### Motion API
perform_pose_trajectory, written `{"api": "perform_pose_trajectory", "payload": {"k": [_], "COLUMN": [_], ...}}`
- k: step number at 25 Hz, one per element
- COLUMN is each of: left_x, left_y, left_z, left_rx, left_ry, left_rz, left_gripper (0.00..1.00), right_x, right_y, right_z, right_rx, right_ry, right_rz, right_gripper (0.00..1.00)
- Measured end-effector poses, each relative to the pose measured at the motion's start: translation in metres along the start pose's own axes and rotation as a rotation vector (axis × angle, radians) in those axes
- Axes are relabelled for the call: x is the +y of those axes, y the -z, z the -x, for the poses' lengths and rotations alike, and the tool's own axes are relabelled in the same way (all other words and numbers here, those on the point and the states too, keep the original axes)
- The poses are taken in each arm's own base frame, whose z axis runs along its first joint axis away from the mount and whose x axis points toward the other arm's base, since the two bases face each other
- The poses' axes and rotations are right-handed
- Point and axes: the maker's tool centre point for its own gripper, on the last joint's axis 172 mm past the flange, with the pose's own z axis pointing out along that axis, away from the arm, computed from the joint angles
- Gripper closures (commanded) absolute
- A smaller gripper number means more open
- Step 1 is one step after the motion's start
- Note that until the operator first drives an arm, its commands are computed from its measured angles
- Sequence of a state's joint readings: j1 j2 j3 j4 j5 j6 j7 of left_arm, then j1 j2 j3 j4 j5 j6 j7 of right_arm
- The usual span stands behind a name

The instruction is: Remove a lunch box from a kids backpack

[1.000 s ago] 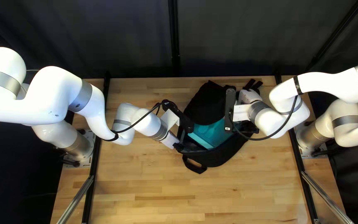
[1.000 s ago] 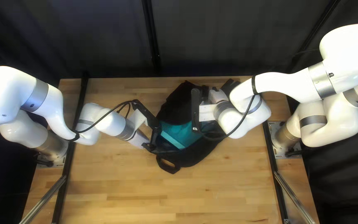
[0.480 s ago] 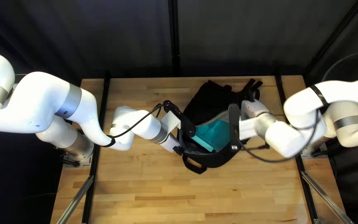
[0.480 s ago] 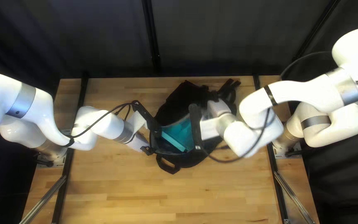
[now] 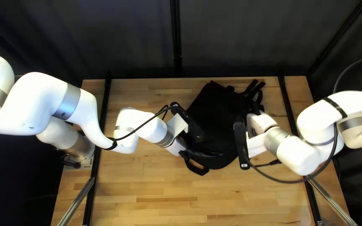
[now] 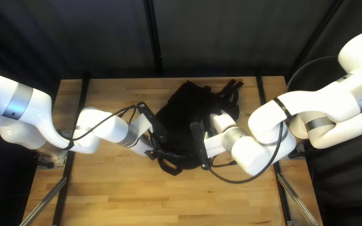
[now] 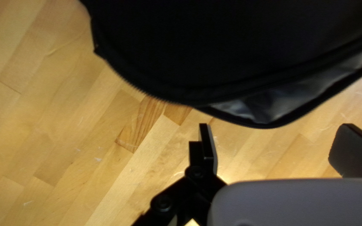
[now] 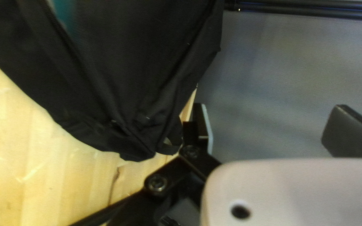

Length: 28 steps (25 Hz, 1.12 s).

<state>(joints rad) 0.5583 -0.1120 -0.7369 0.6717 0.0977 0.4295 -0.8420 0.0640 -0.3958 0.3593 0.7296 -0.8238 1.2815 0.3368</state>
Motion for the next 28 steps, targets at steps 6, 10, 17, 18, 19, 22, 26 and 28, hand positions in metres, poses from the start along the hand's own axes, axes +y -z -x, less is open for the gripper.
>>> {"api": "perform_pose_trajectory", "payload": {"k": [6,10,17,18,19,22,26,28], "left_x": [0.032,0.051,0.044,0.04,0.038,0.033,0.031,0.031], "left_y": [-0.003,-0.023,-0.039,-0.039,-0.037,-0.029,-0.029,-0.027], "left_z": [0.026,0.043,0.024,0.02,0.017,0.004,-0.006,-0.009], "left_rx": [-0.022,-0.071,-0.154,-0.166,-0.177,-0.189,-0.194,-0.194], "left_ry": [-0.036,-0.065,-0.133,-0.136,-0.138,-0.145,-0.149,-0.15], "left_rz": [0.014,0.039,0.104,0.112,0.118,0.131,0.141,0.143], "left_gripper": [0.0,0.0,0.0,0.0,0.0,0.0,0.0,0.0], "right_x": [0.009,0.002,-0.006,-0.008,-0.009,-0.014,-0.017,-0.017], "right_y": [0.004,0.007,0.015,0.016,0.017,0.016,0.013,0.012], "right_z": [0.006,0.008,0.019,0.022,0.025,0.03,0.029,0.029], "right_rx": [-0.015,-0.003,0.006,0.006,0.006,0.008,0.011,0.011], "right_ry": [0.004,0.003,0.0,-0.001,-0.002,-0.008,-0.012,-0.013], "right_rz": [-0.001,-0.001,0.0,0.001,0.001,0.001,-0.001,-0.003], "right_gripper": [0.0,0.0,0.0,0.0,0.0,0.0,0.0,0.0]}}
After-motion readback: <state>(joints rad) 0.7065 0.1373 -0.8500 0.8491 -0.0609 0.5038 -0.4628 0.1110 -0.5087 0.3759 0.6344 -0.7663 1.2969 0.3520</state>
